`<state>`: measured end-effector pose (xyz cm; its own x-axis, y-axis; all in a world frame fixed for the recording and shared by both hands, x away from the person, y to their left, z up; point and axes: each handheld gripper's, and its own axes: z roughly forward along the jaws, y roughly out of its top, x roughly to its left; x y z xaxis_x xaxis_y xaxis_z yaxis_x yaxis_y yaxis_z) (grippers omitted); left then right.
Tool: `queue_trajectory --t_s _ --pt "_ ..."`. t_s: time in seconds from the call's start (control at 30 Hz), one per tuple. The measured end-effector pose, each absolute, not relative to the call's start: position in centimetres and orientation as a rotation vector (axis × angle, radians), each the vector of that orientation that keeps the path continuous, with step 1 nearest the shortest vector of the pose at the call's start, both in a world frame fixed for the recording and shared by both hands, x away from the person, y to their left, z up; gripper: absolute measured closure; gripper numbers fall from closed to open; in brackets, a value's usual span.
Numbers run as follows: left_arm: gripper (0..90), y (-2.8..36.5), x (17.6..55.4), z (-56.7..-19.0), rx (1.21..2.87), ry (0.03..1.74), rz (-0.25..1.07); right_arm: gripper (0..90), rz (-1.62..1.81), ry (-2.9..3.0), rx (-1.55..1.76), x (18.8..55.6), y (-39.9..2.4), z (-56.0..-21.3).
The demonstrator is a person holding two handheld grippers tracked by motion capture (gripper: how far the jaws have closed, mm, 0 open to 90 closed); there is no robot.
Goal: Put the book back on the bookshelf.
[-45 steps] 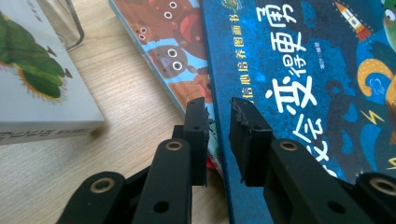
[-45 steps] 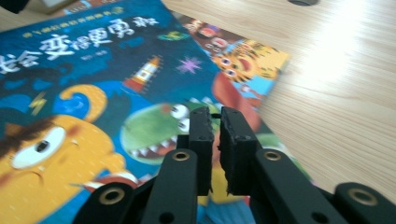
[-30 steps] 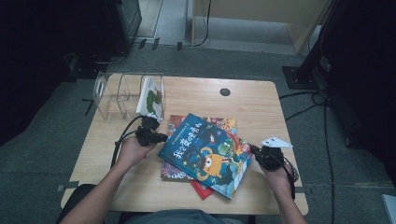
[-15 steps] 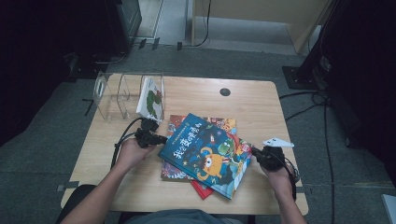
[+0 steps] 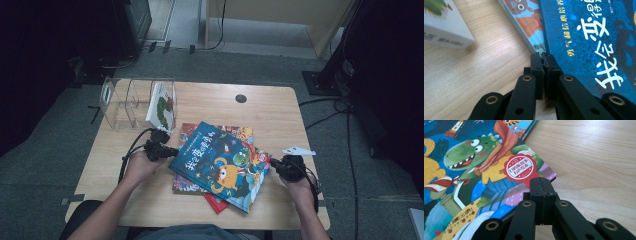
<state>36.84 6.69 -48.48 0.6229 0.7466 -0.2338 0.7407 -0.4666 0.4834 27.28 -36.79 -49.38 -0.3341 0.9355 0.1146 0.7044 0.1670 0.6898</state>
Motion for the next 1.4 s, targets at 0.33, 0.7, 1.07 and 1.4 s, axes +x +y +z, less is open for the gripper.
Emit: queue_trajectory --t_s 0.33,0.7,1.07,1.4 --pt "89.1 6.9 35.5 -48.5 2.299 1.187 -0.002 90.0 0.973 2.107 1.557 29.0 -36.7 -49.5" --pt "86.2 7.5 33.7 -48.2 2.272 1.23 -0.037 90.0 0.974 2.109 1.555 31.3 -36.2 -49.7" --pt "56.1 9.1 34.0 -47.9 2.215 1.324 -0.021 90.0 0.975 2.14 1.55 33.1 -35.1 -49.7" --pt "40.3 9.5 34.4 -48.0 2.161 1.35 -0.051 90.0 0.984 2.159 1.534 33.7 -34.3 -49.7"
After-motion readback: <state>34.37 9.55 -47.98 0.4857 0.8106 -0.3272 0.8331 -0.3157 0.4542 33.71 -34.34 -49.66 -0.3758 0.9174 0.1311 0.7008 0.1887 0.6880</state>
